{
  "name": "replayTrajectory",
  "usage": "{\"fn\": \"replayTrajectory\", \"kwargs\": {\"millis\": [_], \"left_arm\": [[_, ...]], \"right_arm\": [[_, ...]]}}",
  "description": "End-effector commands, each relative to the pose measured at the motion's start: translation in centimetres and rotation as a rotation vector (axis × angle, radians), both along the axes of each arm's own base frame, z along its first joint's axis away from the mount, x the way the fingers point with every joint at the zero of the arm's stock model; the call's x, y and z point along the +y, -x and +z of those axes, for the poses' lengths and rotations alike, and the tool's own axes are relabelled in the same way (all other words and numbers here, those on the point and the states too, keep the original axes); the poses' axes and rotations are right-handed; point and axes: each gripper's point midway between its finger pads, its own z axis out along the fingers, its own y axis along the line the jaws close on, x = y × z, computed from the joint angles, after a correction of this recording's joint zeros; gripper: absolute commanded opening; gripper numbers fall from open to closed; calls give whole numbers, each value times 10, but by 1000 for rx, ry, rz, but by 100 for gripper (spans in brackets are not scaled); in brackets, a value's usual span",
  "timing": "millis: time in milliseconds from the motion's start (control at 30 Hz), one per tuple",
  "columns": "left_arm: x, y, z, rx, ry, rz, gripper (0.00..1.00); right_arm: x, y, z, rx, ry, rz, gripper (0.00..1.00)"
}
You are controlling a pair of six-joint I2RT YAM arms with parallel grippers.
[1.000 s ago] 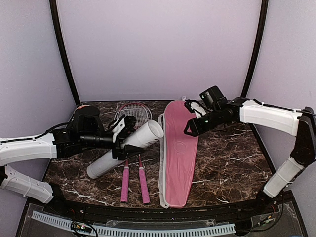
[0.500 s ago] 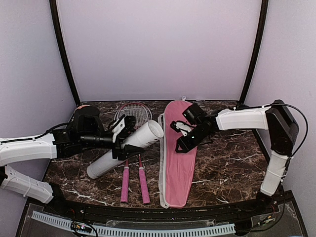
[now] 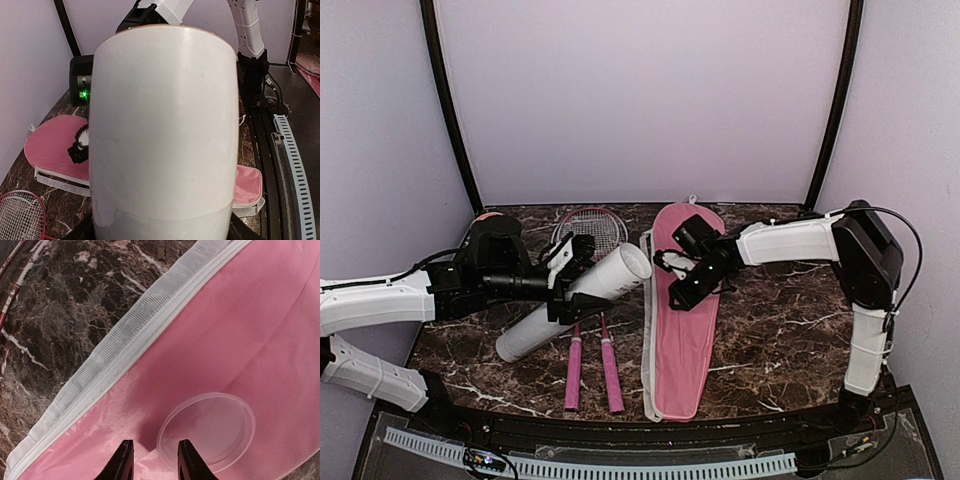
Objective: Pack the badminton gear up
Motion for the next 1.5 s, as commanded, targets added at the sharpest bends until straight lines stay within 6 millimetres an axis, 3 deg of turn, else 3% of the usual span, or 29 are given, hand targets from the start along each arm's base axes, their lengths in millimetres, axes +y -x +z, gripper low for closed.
{"fn": "replayTrajectory", "kwargs": {"millis": [0,167,233,400,567,733,933,1067,1233,1467], "left_arm": [[3,8,-26,63,-41,-18,42],[3,8,-25,61,-40,-17,42],[3,8,-26,60,-40,-17,42],[3,8,-26,61,-39,-13,42],[4,7,-27,54,-38,-7,42],[4,6,-24,39,-25,-3,42],[4,6,-18,34,-4,0,42],[2,4,-18,47,-3,7,42],[1,3,-18,52,-3,11,42],[0,4,-20,60,-8,-2,43]], "right_arm": [[0,-6,-9,-19,52,2,28],[-4,-7,-19,-13,85,-3,21],[-4,-7,-19,-13,88,-5,13],[2,-4,12,-35,25,-1,0],[2,1,81,-95,-142,-16,0],[3,20,183,-153,-472,14,0],[4,73,281,-156,-774,185,0],[3,116,324,-106,-927,318,0],[5,149,344,-64,-992,406,0],[30,177,339,26,-1005,489,0]]}}
